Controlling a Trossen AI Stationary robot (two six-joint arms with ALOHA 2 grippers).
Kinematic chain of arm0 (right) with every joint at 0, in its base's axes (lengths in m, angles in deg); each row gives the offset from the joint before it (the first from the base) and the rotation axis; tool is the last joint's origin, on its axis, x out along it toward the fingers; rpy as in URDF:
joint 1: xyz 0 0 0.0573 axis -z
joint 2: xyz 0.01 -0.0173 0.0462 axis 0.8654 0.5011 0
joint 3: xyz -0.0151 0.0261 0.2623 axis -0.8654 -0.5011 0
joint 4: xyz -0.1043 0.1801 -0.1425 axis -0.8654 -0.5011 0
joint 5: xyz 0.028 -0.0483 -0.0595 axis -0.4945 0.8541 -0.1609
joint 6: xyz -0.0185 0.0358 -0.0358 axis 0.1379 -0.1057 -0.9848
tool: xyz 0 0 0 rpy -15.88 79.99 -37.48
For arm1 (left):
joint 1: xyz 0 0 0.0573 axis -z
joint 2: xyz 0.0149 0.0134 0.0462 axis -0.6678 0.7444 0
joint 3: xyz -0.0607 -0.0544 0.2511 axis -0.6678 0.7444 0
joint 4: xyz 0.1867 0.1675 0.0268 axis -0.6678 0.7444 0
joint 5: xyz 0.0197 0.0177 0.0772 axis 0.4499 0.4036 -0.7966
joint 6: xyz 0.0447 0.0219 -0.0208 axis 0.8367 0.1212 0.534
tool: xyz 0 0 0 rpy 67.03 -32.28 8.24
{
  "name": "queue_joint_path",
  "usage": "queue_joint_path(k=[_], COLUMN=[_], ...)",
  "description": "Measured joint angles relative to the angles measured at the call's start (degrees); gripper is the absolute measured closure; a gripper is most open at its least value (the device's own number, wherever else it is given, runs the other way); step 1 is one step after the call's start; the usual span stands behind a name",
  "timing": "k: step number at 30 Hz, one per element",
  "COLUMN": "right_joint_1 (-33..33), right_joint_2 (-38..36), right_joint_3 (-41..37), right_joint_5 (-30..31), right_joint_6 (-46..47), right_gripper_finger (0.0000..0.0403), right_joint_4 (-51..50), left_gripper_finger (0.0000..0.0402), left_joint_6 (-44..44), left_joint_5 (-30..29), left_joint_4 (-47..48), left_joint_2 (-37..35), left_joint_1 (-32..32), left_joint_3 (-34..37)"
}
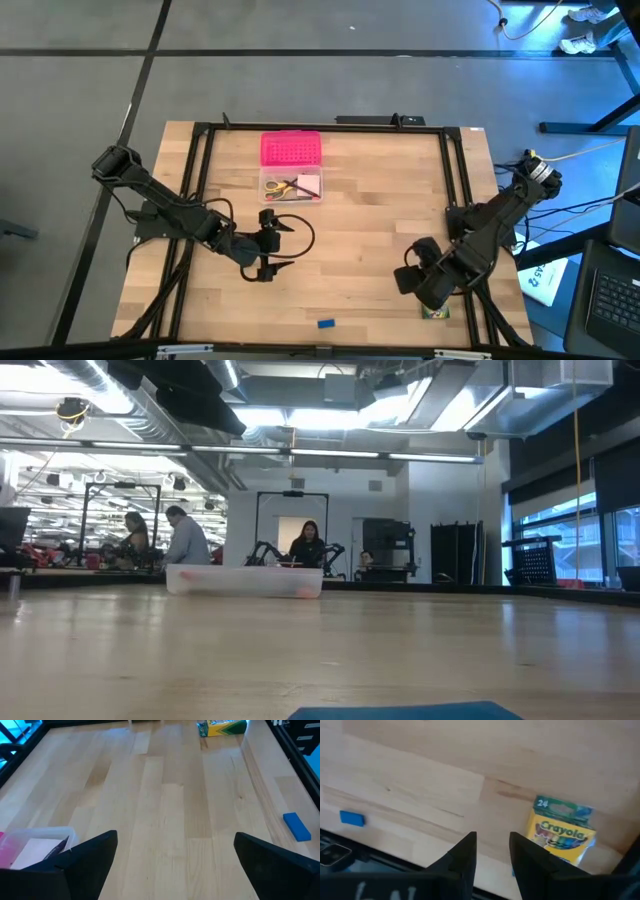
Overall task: Pack school essentials
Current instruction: Put the yellow crayon box into the pink supply box
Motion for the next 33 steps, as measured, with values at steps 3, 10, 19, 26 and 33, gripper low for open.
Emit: queue_joint_path(k=[3, 10, 19, 26, 33], right_joint_1=[-0.8, -2.1, -3.1, -4.4, -5.0], right_joint_2=[0.0, 0.0, 0.1, 0.1, 0.1], right_joint_3=[0.0, 0.0, -0.4, -0.4, -0.4], right_joint_5=[0.6, 1.3, 0.8, 3.7, 4.6], right_joint_6=[1.9, 2.2, 5.3, 7.9, 7.6], right_gripper_finger=[0.0285, 0.0285, 0.0285, 0.0285, 0.0279], right_joint_4=[0.9, 2.0, 0.5, 0.9, 2.5], left_gripper_finger=[0.0005, 0.0005, 0.0005, 0.0005, 0.0005], left_joint_6=[0.0, 0.0, 0.0, 0.0, 0.0], left_joint_5=[0.0, 0.0, 0.0, 0.0, 0.0], left_joint_4=[0.0, 0.0, 0.0, 0.0, 0.0], left_joint_2=[0.0, 0.0, 0.0, 0.0, 0.0], left_joint_1=[0.0, 0.0, 0.0, 0.0, 0.0], left_joint_3=[0.0, 0.0, 0.0, 0.0, 0.0])
